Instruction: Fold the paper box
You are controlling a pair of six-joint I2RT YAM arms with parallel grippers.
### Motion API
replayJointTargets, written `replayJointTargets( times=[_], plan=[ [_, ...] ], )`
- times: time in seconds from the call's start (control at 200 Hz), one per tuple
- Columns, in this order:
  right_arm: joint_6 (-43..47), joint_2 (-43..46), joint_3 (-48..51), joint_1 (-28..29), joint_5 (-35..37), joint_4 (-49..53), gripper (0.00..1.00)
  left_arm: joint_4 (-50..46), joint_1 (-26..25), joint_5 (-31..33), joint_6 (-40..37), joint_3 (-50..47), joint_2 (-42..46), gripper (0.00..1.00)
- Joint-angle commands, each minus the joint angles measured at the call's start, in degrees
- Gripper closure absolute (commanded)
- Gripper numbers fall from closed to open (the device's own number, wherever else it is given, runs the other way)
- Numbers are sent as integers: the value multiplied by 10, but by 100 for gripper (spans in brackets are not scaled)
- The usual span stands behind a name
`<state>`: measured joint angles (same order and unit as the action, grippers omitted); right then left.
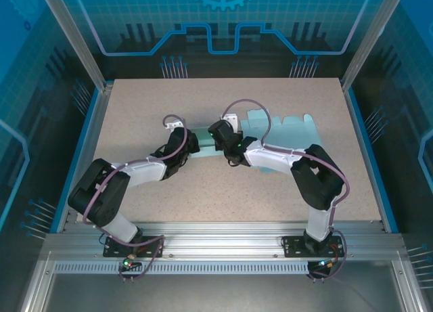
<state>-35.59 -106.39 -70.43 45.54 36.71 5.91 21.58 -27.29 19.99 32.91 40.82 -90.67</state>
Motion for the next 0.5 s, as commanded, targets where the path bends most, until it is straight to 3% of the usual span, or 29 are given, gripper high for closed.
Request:
replayJointTargets(
  times=[0.0,0.18,0.495],
  plan=[
    [-13,2,27,30,-41,13,100,8,-17,-31,-7,-33,9,83],
    [-17,9,50,47,-20,17,100,45,-18,-40,-18,-72,24,81],
    [-35,1,97,56,-5,-14,100,123,-19,-55,-24,-150,42,69]
  ],
)
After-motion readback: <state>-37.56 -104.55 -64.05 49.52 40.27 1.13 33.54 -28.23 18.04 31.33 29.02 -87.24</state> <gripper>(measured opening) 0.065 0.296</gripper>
